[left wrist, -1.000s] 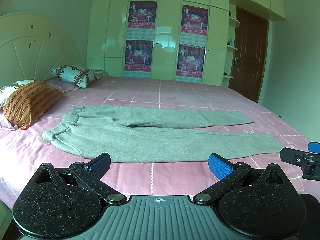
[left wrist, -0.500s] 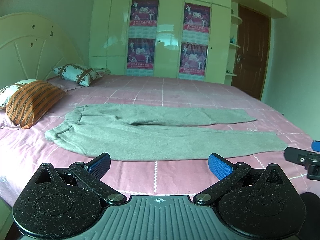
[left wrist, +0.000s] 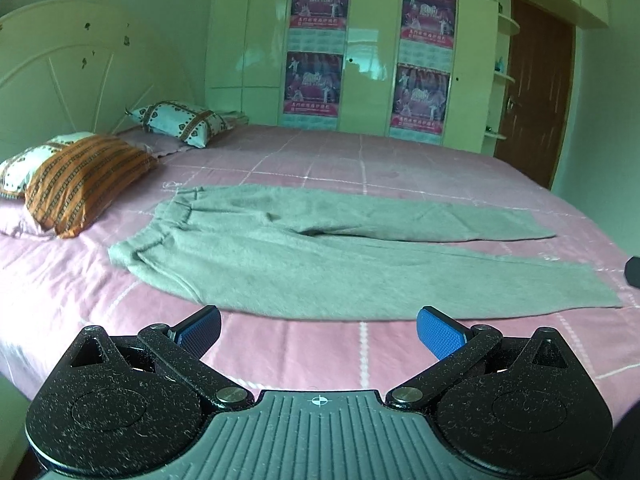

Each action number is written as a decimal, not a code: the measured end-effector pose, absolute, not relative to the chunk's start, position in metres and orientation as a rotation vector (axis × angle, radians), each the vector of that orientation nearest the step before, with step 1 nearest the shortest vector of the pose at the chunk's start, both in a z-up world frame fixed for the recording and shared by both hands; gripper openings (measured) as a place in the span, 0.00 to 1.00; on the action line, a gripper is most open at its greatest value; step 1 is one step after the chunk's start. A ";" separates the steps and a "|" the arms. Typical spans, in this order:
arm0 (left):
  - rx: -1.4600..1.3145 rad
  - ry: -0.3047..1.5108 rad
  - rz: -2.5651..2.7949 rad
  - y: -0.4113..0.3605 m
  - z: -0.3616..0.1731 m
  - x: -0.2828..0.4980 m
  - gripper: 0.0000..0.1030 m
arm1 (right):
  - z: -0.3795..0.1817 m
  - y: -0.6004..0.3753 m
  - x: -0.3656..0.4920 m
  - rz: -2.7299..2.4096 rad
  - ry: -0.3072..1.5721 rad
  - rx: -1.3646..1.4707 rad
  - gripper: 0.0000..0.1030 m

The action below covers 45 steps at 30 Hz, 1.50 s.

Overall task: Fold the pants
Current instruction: 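Lower both tools onto the sweatpants waistband and close both on the fabric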

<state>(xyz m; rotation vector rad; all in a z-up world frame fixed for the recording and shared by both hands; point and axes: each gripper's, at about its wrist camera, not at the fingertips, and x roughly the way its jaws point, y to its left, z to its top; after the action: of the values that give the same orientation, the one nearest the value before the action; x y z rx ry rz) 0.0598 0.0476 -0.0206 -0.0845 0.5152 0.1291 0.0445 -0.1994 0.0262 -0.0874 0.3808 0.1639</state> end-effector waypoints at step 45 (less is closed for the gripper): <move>-0.177 0.836 0.022 0.392 -0.135 0.542 0.48 | -0.096 -0.068 0.594 0.598 0.812 -0.420 0.37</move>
<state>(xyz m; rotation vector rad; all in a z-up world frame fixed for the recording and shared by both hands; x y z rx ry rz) 0.5423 0.3916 -0.1351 -0.1774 0.8362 0.0225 0.5941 -0.0682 -0.0959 -0.4202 0.8119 0.5979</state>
